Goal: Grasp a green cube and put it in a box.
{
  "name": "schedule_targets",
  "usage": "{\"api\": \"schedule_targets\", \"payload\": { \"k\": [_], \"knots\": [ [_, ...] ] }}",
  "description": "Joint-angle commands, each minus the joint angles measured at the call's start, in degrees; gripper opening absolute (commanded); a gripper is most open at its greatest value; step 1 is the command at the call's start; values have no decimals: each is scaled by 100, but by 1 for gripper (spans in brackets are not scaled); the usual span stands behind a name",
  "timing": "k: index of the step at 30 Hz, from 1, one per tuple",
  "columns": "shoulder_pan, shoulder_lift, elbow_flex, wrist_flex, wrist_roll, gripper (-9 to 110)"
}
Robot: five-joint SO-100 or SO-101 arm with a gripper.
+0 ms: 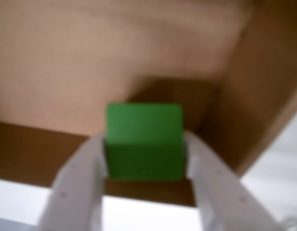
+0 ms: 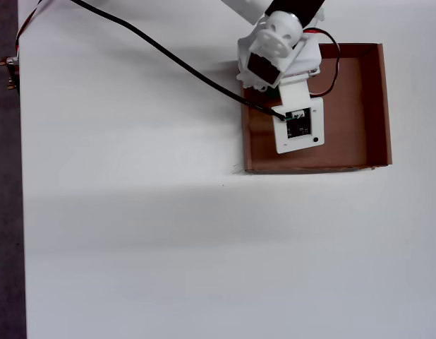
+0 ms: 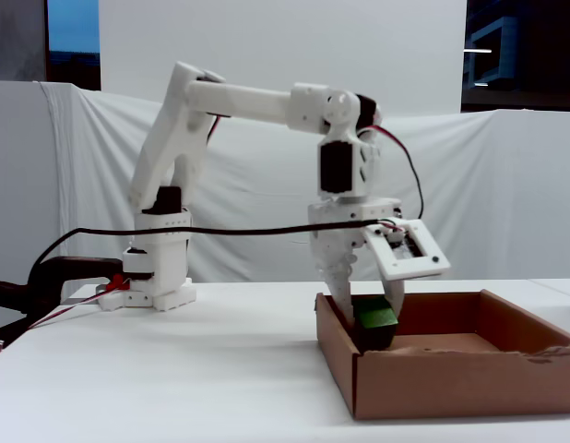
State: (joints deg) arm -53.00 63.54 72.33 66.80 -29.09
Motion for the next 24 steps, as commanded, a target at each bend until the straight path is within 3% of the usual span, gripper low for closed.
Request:
{"api": "schedule_targets", "payload": {
  "k": [1, 24],
  "knots": [
    [44, 88, -325, -53, -44, 16],
    [-62, 26, -404, -97, -44, 21]
  ]
}}
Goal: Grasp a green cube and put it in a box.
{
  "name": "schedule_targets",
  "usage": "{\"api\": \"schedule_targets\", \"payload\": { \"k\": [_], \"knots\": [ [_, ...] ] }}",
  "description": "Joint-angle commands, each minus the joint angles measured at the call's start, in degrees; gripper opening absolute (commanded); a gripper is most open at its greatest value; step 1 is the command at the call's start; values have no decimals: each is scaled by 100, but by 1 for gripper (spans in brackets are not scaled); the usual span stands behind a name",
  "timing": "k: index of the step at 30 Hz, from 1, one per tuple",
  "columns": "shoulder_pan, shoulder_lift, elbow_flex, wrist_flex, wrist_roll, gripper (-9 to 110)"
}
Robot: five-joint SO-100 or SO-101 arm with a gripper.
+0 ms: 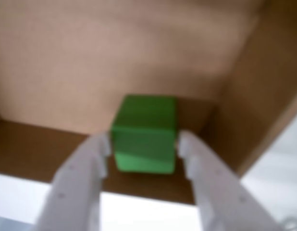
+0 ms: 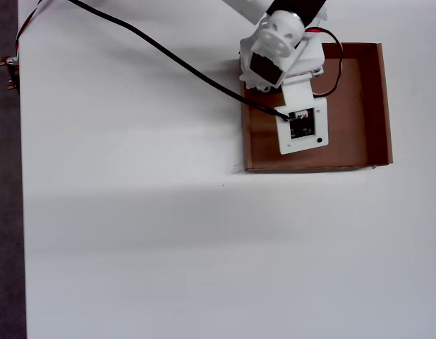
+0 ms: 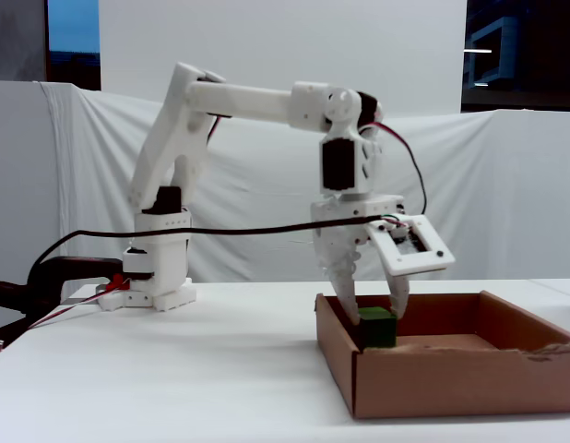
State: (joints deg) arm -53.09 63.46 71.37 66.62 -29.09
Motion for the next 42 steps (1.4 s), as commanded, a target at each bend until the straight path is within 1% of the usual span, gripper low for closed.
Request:
{"api": "schedule_targets", "payload": {
  "k": [1, 6, 9, 13, 18, 23, 32, 35, 42],
  "knots": [
    [-53, 35, -308, -79, -44, 21],
    [0, 158, -281, -79, -44, 21],
    [149, 536, -141, -53, -53, 21],
    [422, 1354, 246, -35, -62, 21],
    [870, 2777, 958, -35, -70, 21],
    [1819, 4377, 2241, -35, -70, 21],
    [3735, 7163, 5432, -308, -70, 21],
    [4175, 7813, 6302, -396, -70, 21],
    [5203, 9062, 7629, -281, -70, 21]
  ]
}}
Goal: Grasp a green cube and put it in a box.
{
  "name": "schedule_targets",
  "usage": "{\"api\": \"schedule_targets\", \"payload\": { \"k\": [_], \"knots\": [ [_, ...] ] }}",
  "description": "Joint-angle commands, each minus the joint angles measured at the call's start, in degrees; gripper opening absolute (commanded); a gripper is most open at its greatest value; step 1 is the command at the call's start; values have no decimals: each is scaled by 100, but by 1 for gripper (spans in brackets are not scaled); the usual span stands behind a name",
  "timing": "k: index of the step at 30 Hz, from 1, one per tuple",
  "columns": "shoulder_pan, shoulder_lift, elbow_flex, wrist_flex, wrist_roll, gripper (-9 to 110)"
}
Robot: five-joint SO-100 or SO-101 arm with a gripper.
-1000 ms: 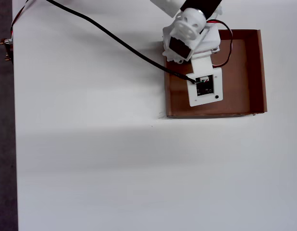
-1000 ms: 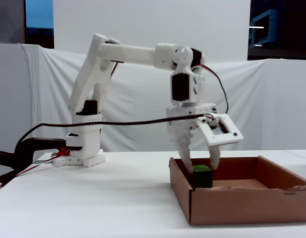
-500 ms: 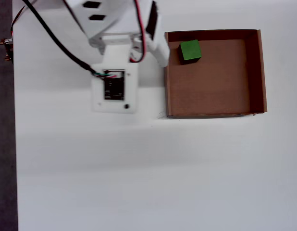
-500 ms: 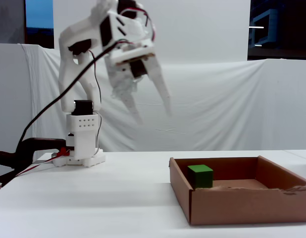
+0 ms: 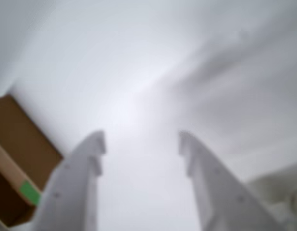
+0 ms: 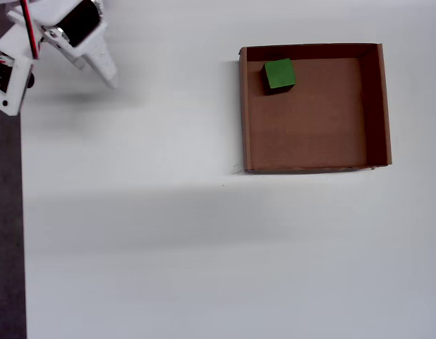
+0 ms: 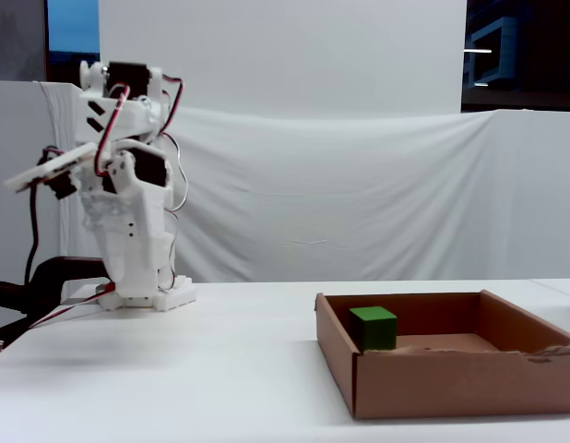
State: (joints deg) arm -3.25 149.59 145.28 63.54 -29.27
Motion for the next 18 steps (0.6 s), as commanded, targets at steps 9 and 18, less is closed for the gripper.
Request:
{"api": "schedule_targets", "payload": {
  "k": [9, 18],
  "knots": [
    [536, 2962, 2232, 88, -53, 21],
    [747, 3278, 2487, 246, -44, 21]
  ]
}}
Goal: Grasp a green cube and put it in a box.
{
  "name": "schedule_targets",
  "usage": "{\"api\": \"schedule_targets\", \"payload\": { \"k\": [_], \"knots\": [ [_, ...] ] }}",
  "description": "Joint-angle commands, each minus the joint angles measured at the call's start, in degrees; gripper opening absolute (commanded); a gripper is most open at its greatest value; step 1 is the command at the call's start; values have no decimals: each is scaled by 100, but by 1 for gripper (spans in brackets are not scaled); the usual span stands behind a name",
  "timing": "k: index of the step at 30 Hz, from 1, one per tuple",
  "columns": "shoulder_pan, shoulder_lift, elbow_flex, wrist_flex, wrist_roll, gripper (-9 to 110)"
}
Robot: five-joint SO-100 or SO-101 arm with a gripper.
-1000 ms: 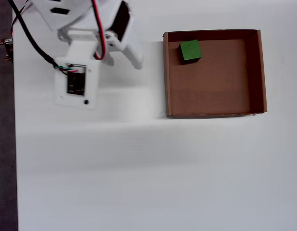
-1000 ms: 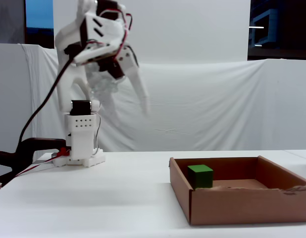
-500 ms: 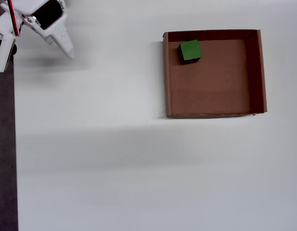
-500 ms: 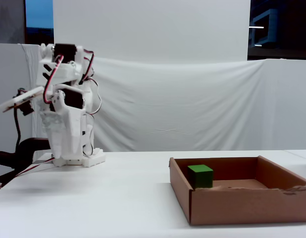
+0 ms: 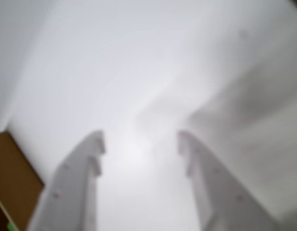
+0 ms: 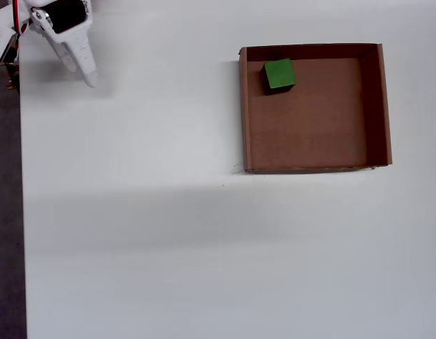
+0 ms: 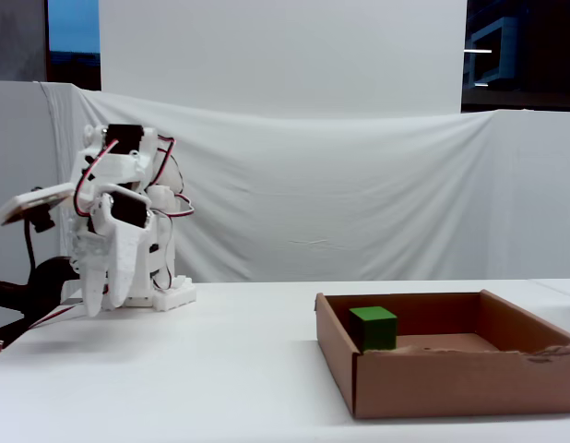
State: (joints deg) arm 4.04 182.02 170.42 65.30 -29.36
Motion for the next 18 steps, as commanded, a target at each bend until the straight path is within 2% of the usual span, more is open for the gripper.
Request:
{"api": "schedule_targets", "payload": {
  "k": [1, 18],
  "knots": [
    [9, 35, -26, 114, -18, 21],
    [281, 35, -18, 220, 9, 21]
  ]
}}
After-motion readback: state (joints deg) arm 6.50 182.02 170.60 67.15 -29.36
